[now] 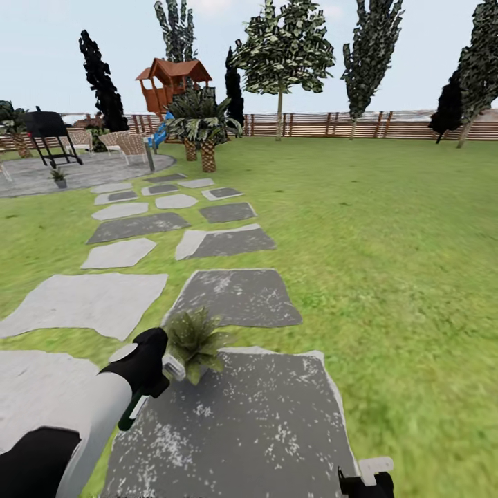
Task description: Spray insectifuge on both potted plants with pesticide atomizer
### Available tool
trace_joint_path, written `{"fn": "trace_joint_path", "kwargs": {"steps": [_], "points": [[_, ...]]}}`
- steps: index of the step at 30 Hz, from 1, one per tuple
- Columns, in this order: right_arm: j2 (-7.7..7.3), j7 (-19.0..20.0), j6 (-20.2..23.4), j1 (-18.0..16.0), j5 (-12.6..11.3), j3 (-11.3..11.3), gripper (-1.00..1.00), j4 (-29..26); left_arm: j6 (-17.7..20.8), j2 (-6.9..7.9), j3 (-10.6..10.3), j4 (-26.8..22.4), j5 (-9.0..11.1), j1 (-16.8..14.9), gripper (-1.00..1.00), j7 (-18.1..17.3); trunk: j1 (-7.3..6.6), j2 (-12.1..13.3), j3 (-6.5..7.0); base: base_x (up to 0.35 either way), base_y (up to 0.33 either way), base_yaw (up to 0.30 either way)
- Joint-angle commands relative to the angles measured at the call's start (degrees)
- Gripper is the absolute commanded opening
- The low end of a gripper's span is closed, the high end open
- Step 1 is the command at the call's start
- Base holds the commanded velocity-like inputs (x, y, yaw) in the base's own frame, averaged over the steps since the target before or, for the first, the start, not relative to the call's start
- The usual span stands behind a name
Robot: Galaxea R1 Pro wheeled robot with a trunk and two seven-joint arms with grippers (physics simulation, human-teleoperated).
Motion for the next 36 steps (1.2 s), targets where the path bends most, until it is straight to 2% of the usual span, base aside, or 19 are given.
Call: {"fn": "trace_joint_path", "kwargs": {"steps": [1,7,12,30,36], "points": [[0.0,-0.18,-0.16,-0.02,0.61,-0.48,1.0,0.01,0.17,0.02,-0.31,-0.06,-0.46,0.07,-1.0,-0.57,-0.01,-0.02,-0.05,0.045,-0.271,0.157],[-0.08,-0.25,-0.16,-0.02,0.69,-0.49,1.0,0.04,0.2,0.31,-0.22,0.01,-0.45,0.18,-1.0,-0.49,-0.01,-0.02,-0.05,0.183,-0.223,0.027],[-0.09,-0.26,-0.17,-0.02,0.63,-0.44,1.0,-0.03,0.17,0.51,1.74,-0.04,-0.58,0.97,-1.0,-0.47,-0.01,-0.02,-0.05,0.189,-0.041,0.003],[-0.02,-0.17,-0.17,-0.02,0.61,-0.43,1.0,0.04,0.17,0.1,1.78,0.97,-1.07,1.41,-1.0,-0.47,-0.01,-0.02,-0.05,0.01,-0.005,0.256],[-0.05,-0.19,-0.16,-0.02,0.61,-0.43,1.0,0.02,0.12,0.1,1.65,2.11,-1.31,2.17,-1.0,-0.47,-0.01,-0.02,-0.05,0.156,-0.21,0.057]]}}
